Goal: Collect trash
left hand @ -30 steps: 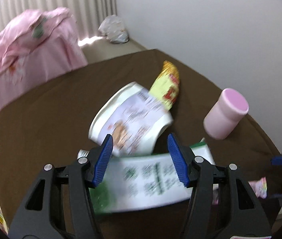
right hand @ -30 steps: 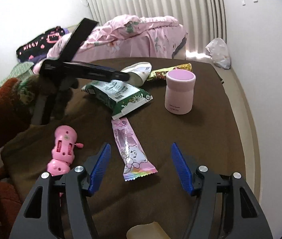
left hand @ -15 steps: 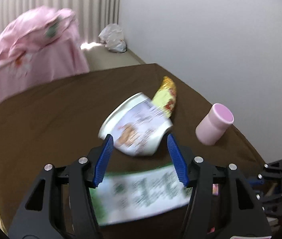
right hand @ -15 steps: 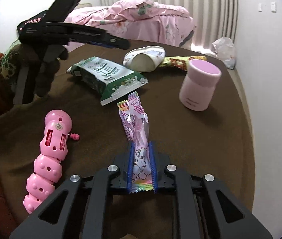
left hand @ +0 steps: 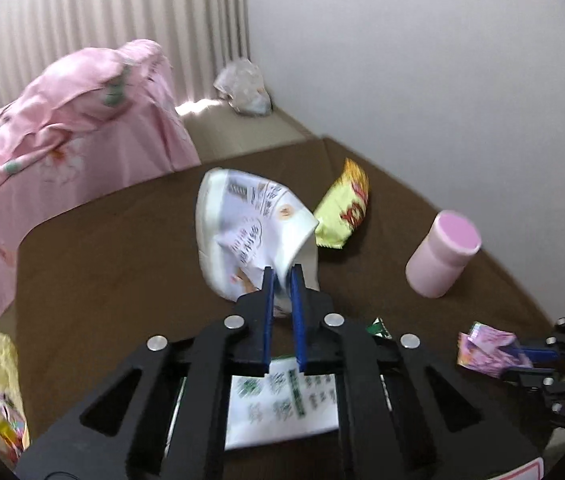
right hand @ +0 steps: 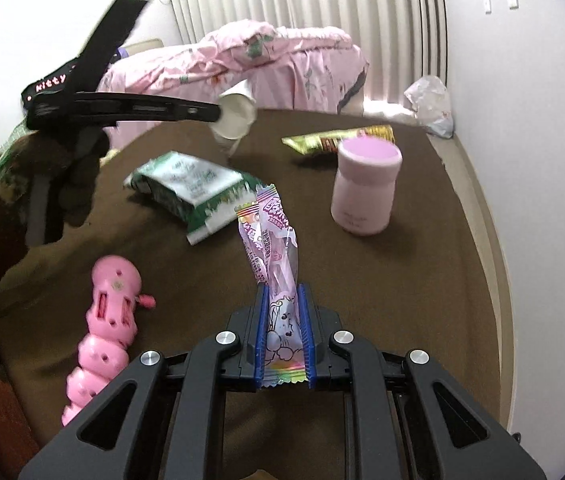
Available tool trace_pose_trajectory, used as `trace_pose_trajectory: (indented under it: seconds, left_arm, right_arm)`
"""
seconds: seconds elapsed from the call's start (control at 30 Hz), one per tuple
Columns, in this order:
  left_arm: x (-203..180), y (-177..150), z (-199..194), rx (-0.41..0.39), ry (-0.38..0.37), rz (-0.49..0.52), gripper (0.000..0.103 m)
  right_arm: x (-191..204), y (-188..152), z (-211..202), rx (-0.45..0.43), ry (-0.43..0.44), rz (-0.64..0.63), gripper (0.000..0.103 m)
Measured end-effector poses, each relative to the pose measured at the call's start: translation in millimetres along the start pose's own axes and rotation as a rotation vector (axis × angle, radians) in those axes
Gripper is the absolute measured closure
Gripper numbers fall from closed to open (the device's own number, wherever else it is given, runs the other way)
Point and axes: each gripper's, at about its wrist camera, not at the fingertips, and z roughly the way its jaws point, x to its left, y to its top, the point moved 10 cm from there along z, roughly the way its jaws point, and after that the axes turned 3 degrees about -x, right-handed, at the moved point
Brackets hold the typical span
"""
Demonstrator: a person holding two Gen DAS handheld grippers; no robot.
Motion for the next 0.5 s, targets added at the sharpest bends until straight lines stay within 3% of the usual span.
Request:
trace_pose_trajectory:
  seconds: [0.37,0.5]
  left_arm:
    - [29.0,-4.0,-76.8,-0.093,-0.006,-0.110,0.100]
    - [47.1,-8.6,-96.3,-0.104,-0.074,-0.220,0.100]
  right_arm:
    - [26.2,35.2,-1.0,-0.045,0.019,-0.056,0.088]
    - [33.6,36.4,-3.2,-0.042,0.023,-0.071,0.088]
